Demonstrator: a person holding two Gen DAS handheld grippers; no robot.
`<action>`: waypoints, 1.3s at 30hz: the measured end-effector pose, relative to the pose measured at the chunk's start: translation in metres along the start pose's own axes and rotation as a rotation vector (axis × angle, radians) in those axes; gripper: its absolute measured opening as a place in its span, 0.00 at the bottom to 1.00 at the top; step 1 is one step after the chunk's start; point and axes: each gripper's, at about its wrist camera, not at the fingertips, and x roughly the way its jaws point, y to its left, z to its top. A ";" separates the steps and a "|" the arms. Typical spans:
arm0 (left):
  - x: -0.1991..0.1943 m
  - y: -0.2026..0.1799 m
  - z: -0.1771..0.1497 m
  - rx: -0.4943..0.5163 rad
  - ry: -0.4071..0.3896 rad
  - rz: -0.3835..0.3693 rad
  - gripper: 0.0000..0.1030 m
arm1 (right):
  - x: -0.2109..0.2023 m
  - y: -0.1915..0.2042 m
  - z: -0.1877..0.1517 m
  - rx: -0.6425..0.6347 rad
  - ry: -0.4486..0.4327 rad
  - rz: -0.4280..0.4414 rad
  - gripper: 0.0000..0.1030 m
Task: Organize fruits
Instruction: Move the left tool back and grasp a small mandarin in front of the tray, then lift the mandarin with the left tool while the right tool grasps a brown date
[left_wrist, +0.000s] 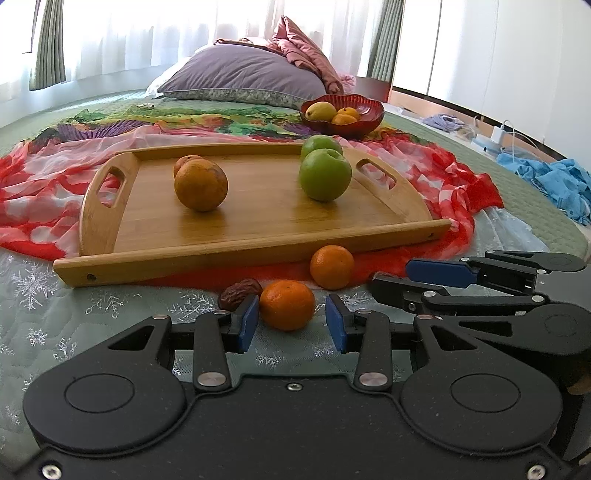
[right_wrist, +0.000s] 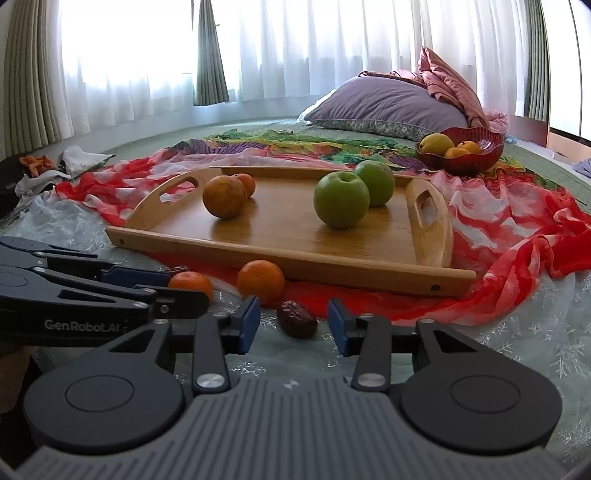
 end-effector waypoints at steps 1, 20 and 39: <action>0.001 0.000 0.000 -0.002 -0.001 0.002 0.36 | 0.000 0.001 0.000 -0.004 0.000 -0.002 0.45; 0.013 0.002 -0.003 -0.025 0.006 0.008 0.33 | 0.010 0.004 -0.005 0.031 0.020 -0.027 0.39; 0.007 -0.002 -0.002 -0.017 -0.030 0.040 0.31 | 0.011 0.008 -0.006 0.016 -0.020 -0.075 0.30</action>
